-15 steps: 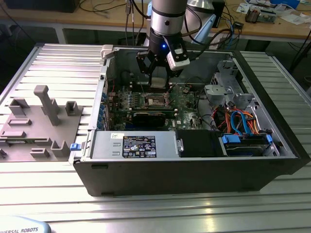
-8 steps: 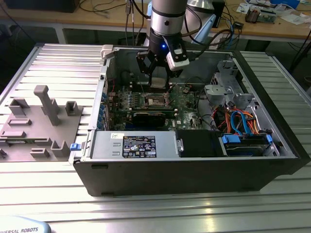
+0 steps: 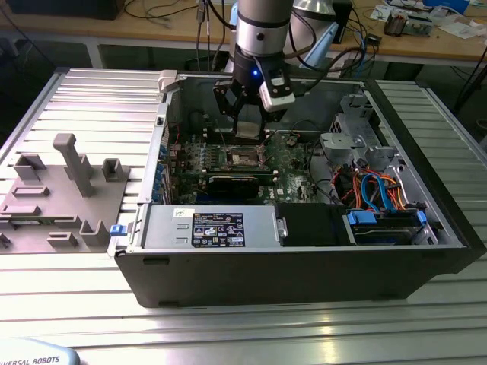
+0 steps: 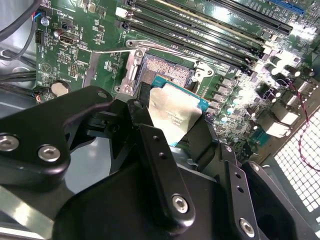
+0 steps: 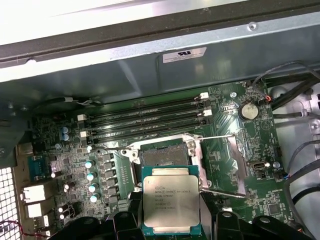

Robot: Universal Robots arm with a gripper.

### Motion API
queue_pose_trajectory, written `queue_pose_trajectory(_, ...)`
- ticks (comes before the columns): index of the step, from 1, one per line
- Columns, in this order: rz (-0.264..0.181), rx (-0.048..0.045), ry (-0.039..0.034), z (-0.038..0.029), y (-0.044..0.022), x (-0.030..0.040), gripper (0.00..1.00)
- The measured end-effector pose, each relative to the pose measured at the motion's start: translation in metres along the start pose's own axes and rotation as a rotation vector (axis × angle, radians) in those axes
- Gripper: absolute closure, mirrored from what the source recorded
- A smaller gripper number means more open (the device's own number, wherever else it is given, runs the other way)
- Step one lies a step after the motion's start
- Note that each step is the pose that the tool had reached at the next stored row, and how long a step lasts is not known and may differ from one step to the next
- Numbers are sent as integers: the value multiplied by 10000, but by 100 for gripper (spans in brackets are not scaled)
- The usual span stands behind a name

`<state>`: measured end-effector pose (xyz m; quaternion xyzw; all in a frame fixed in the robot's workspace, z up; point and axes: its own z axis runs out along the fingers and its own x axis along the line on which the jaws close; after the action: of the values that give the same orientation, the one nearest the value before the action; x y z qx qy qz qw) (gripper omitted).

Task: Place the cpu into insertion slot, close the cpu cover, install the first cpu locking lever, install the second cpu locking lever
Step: 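Place the cpu into insertion slot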

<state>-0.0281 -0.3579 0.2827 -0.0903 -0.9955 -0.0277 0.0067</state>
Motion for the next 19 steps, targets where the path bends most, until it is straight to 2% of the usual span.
queue_pose_trajectory(14, 255, -4, -14, 5, 0, 0, 46)
queue_pose_trajectory(19, 386, 39, -30, 6, -1, 0, 46)
